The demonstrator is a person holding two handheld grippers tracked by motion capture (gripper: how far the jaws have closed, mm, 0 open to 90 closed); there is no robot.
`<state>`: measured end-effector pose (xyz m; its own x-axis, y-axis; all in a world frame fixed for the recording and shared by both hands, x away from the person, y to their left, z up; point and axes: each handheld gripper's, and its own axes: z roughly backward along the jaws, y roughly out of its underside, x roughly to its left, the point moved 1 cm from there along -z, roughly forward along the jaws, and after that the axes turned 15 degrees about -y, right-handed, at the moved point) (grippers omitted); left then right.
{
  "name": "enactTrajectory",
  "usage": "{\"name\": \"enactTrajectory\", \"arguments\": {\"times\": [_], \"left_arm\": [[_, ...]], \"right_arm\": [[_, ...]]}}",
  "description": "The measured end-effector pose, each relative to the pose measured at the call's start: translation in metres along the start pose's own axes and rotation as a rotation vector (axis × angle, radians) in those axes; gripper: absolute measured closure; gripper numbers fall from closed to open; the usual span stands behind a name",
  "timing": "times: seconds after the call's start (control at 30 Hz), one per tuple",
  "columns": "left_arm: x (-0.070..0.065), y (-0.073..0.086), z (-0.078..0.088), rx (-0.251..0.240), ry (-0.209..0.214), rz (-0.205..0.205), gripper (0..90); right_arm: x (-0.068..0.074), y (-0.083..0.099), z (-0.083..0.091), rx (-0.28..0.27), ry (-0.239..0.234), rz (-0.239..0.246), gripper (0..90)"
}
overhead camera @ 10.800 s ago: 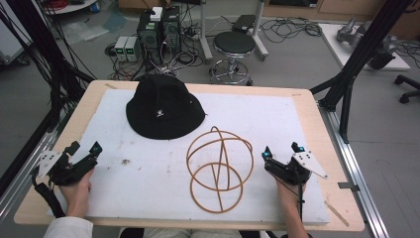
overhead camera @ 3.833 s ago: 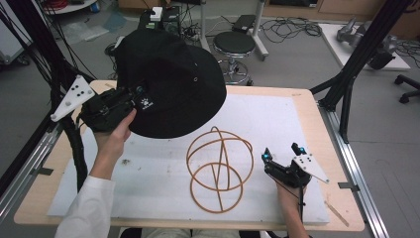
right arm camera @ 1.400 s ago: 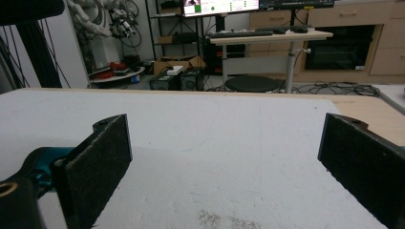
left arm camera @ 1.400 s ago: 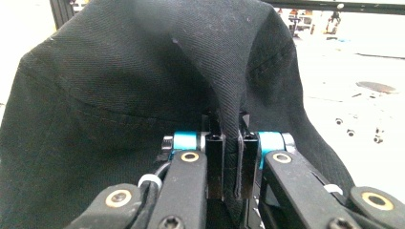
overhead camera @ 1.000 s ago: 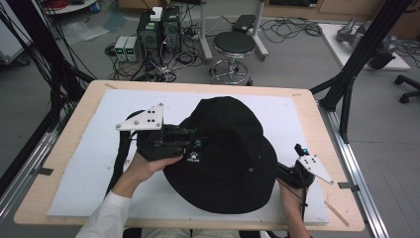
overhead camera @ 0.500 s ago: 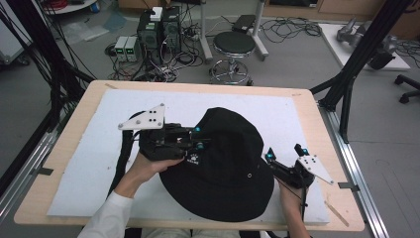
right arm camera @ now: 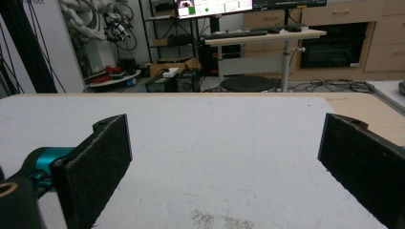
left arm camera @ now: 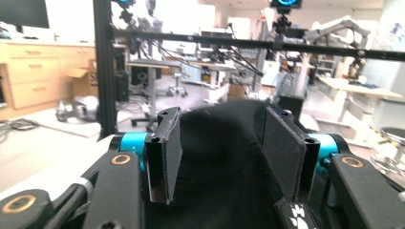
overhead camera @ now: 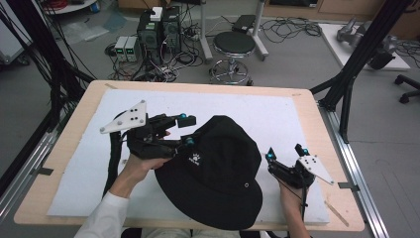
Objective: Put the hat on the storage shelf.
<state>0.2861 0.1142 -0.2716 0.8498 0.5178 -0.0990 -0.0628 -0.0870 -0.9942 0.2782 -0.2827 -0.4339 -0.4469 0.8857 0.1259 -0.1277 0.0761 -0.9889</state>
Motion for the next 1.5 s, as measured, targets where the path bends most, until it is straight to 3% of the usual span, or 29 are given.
{"name": "enactTrajectory", "arguments": {"times": [0.17,0.4,0.53,0.6,0.8,0.9,1.17,1.5], "left_arm": [[0.008,-0.003,0.011,-0.039,-0.033,0.024,47.8],[0.024,-0.009,0.031,-0.101,-0.125,0.047,47.3],[0.033,-0.009,0.043,-0.144,-0.214,0.067,45.3],[0.038,-0.008,0.048,-0.169,-0.279,0.071,45.1],[0.054,-0.001,0.057,-0.198,-0.424,0.093,42.8],[0.062,0.005,0.062,-0.224,-0.47,0.104,39.0],[0.075,0.017,0.076,-0.259,-0.616,0.1,32.3],[0.087,0.035,0.104,-0.28,-0.873,0.128,29.5]], "right_arm": [[0.0,0.0,0.0,0.0,0.001,-0.003,3.3],[0.0,0.0,0.0,-0.001,0.003,-0.007,3.2],[0.0,0.0,0.0,0.0,0.005,-0.001,3.3],[0.0,0.0,0.0,0.0,0.004,0.001,3.2],[0.001,0.0,0.0,0.0,0.005,0.004,3.2],[0.0,0.0,0.0,0.002,0.003,0.005,3.3],[0.001,0.0,0.0,0.001,0.006,0.004,3.3],[0.002,0.0,0.0,0.001,0.004,0.005,3.3]]}}
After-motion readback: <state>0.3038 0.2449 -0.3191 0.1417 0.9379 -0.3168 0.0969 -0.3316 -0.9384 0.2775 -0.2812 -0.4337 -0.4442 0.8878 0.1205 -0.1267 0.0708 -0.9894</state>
